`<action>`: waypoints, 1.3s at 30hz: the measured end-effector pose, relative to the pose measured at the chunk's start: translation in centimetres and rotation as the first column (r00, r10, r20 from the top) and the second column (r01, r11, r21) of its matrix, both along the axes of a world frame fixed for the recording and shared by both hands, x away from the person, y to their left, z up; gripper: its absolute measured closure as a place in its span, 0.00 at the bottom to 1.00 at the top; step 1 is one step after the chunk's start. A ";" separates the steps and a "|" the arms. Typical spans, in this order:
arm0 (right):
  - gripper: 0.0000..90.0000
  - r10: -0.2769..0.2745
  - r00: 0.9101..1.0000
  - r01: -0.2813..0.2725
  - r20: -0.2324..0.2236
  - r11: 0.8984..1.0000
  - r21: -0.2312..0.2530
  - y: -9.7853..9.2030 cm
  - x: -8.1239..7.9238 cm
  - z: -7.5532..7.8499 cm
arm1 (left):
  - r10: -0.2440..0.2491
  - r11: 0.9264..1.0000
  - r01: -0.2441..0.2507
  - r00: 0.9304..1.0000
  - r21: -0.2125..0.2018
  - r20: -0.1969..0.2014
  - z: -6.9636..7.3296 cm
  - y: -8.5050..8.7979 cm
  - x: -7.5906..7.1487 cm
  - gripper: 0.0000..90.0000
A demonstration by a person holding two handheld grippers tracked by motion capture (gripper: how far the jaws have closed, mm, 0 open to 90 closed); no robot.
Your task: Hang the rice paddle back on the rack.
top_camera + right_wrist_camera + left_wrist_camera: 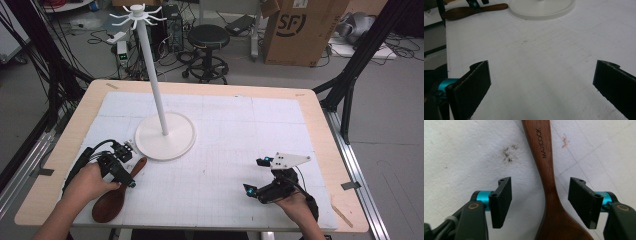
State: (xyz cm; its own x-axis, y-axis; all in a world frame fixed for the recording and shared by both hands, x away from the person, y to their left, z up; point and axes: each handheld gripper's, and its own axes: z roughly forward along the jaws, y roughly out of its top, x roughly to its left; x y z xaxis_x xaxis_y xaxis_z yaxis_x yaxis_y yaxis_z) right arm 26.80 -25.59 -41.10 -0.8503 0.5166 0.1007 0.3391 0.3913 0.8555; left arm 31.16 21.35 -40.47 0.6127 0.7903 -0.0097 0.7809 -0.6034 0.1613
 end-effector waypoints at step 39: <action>0.00 -0.012 1.000 0.012 0.004 0.999 -0.032 0.2 0.0 -0.4 | 0.038 0.999 -0.038 0.996 0.004 -0.083 -0.4 -0.6 0.5 0.80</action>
